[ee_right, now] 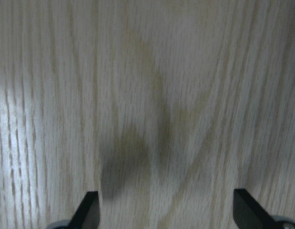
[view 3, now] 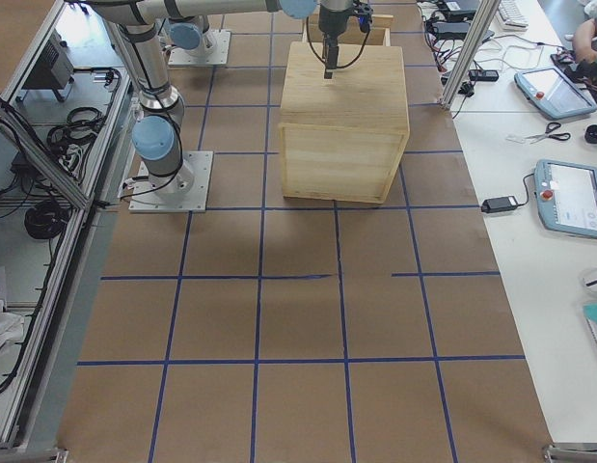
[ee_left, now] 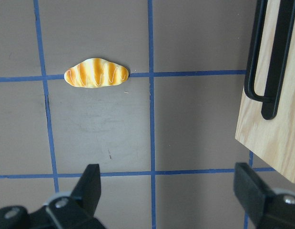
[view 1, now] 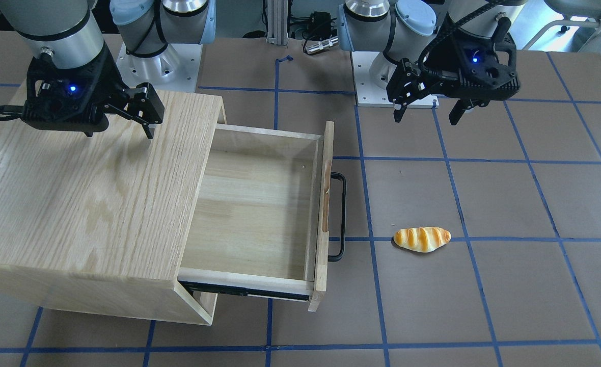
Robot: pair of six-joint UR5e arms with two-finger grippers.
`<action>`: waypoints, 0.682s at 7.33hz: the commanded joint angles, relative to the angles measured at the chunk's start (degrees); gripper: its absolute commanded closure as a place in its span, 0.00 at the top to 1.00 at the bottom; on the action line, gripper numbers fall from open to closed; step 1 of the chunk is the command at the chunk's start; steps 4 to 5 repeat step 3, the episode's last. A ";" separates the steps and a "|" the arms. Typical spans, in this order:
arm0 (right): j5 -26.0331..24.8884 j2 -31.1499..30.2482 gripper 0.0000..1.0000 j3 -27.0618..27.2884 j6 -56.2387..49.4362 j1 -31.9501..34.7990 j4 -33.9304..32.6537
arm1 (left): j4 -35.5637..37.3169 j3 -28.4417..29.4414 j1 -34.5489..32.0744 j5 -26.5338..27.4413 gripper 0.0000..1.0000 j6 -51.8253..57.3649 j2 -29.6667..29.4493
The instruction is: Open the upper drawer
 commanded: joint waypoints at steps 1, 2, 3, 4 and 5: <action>0.00 0.00 1.00 0.00 0.00 0.03 0.00 | 0.06 -0.45 -0.06 0.41 1.00 0.14 -0.07; 0.00 0.00 1.00 0.00 0.00 0.03 0.00 | 0.06 -0.62 -0.06 0.41 1.00 0.14 0.10; 0.00 0.00 1.00 0.00 0.00 0.03 0.00 | 0.15 -0.19 -0.06 0.50 1.00 0.23 0.10; 0.00 0.00 1.00 0.00 0.00 0.03 0.00 | 0.15 -0.19 -0.06 0.50 1.00 0.23 0.10; 0.00 0.00 1.00 0.00 0.00 0.03 0.00 | 0.15 -0.19 -0.06 0.50 1.00 0.23 0.10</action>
